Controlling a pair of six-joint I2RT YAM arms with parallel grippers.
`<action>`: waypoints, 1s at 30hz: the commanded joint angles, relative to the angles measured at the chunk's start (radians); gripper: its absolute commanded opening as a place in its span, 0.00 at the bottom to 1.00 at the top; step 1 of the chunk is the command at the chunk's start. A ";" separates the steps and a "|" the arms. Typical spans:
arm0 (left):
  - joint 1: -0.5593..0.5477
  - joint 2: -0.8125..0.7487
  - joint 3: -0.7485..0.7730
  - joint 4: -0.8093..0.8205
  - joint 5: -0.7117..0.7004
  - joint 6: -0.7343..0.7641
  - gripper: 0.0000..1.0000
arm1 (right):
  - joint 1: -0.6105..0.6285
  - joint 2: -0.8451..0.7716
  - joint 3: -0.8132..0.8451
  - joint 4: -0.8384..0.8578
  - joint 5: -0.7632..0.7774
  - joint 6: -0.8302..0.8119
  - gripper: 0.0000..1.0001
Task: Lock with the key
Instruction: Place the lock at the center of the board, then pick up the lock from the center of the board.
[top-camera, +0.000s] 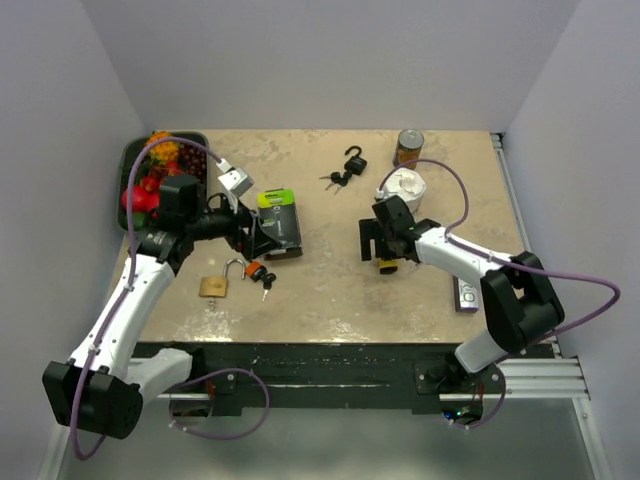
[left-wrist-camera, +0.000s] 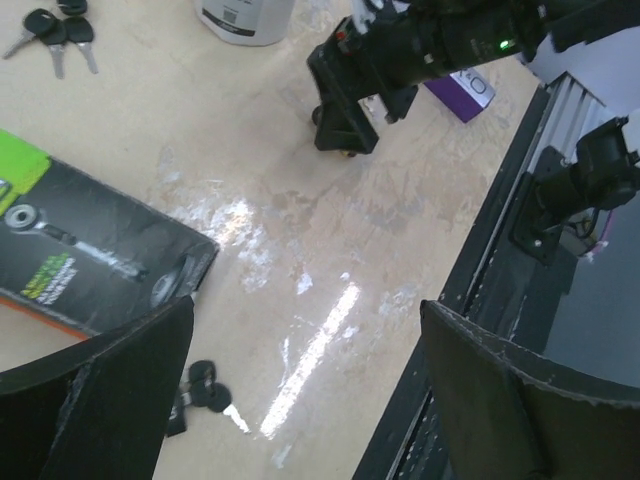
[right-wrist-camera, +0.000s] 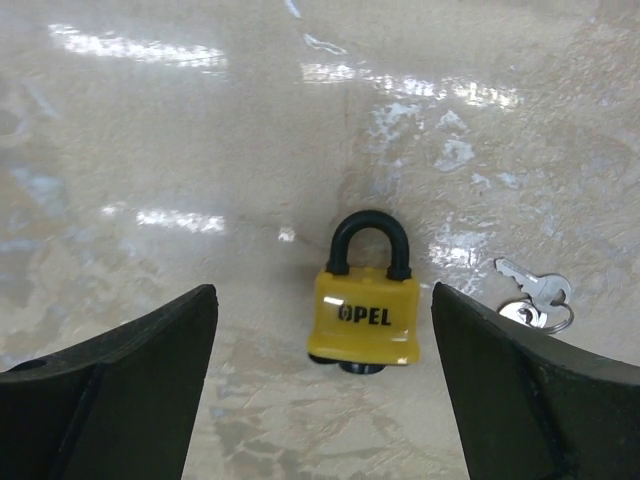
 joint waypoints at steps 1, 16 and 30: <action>0.142 0.029 0.105 -0.191 0.140 0.289 0.99 | -0.005 -0.122 0.056 -0.003 -0.099 -0.030 0.93; 0.378 0.158 0.063 -0.735 0.018 1.535 0.99 | -0.004 -0.307 0.079 0.005 -0.325 -0.293 0.99; 0.147 0.509 0.087 -0.705 -0.079 1.993 0.89 | -0.005 -0.272 0.128 -0.067 -0.584 -0.382 0.99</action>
